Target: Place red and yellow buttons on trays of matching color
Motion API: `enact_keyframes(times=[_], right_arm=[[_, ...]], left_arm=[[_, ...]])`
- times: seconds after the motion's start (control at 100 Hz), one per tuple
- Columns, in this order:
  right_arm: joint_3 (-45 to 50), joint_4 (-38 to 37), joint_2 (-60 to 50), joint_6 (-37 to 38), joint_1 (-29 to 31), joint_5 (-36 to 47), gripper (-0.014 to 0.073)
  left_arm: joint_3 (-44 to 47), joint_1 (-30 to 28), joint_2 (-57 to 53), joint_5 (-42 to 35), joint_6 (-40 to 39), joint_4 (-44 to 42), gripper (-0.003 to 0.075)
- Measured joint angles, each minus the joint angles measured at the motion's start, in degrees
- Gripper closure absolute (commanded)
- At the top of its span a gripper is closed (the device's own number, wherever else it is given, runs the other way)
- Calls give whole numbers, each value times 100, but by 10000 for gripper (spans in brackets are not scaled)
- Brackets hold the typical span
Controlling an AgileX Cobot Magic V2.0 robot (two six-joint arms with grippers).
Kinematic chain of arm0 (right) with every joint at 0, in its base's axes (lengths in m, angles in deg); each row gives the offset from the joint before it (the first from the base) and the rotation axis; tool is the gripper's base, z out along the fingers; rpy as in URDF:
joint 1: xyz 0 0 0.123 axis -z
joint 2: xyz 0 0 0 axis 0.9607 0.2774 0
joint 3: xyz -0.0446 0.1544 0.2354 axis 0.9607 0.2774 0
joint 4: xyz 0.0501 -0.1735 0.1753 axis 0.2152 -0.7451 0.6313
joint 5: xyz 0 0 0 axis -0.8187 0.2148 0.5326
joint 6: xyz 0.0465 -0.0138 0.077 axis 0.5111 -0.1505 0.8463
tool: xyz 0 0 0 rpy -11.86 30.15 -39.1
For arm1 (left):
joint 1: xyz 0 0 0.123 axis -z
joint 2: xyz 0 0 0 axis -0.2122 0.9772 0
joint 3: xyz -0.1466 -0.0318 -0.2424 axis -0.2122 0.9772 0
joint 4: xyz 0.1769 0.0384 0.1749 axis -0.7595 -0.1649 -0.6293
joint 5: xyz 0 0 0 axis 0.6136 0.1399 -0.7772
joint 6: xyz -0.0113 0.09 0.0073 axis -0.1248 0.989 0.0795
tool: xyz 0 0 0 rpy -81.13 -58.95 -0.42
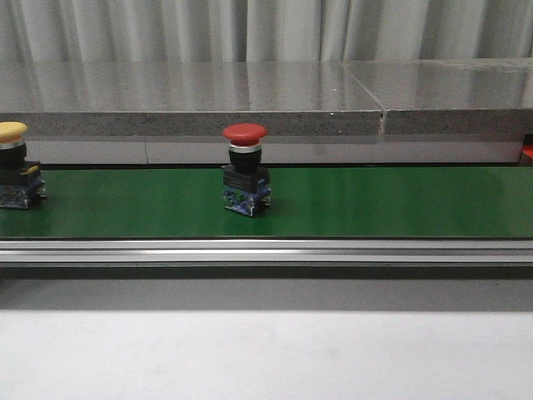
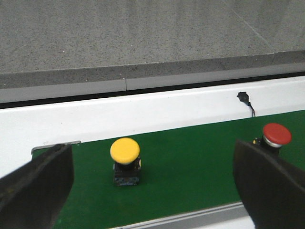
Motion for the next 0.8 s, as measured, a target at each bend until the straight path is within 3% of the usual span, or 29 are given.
enact_keyframes(times=[0.13, 0.22, 0.34, 0.54, 0.8], right_arm=[[0, 0, 0, 0, 0, 0, 662], [0, 0, 0, 0, 0, 0, 662], [0, 0, 0, 0, 0, 0, 662], [0, 0, 0, 0, 0, 0, 662], [0, 0, 0, 0, 0, 0, 662]], left_arm=[[632, 0, -813, -10, 0, -19, 114], [1025, 0, -1332, -10, 0, -19, 204], [1433, 0, -1872, -10, 0, -19, 382], [1813, 0, -2204, -10, 0, -19, 743], [1888, 0, -2204, -10, 0, 4, 739]])
